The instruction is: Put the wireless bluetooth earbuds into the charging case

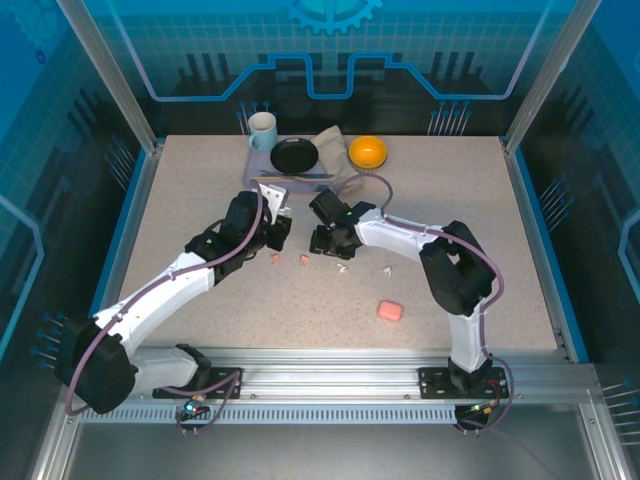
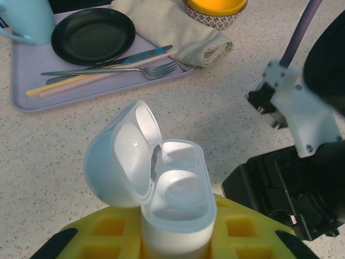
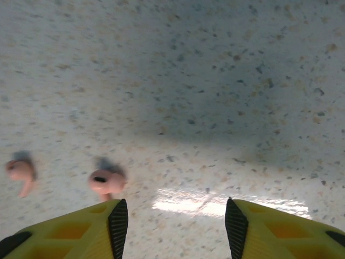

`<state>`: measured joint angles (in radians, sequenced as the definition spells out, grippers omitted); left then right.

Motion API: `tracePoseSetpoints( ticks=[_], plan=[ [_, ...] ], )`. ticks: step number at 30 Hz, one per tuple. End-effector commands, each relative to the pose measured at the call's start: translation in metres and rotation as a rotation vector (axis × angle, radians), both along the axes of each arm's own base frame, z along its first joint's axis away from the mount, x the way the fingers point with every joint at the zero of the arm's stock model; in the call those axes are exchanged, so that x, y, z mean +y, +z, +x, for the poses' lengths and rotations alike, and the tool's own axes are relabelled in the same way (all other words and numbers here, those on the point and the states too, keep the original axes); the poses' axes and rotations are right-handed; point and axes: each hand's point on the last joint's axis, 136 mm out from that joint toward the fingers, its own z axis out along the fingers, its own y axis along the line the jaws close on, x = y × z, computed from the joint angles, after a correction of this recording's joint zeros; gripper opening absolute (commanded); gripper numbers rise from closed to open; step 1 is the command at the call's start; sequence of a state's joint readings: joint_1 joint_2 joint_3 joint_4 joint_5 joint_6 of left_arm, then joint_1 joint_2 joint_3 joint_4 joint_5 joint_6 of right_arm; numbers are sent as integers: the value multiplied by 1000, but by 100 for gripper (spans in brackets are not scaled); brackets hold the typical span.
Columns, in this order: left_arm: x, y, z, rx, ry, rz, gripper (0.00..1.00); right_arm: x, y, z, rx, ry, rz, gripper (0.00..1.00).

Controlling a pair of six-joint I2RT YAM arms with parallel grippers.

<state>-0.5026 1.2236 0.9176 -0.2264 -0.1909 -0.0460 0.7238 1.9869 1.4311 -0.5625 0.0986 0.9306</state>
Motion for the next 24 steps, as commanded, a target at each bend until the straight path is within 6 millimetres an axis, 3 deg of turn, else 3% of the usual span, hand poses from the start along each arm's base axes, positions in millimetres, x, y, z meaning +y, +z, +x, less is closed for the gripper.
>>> tracePoseSetpoints(
  ticks=[1,7,15,24],
  plan=[
    [0,31,4,-81,-14,-44,0,-20,-13,-4,36,-6,-105,54],
    [1,30,2,-84,-14,-46,0,-21,-26,-10,63,4,-120,54],
    [2,29,1,-87,-10,-57,0,-12,-32,-34,87,57,-118,53],
    [2,33,0,-98,-6,-72,0,3,-19,-59,66,154,-89,51]
  ],
)
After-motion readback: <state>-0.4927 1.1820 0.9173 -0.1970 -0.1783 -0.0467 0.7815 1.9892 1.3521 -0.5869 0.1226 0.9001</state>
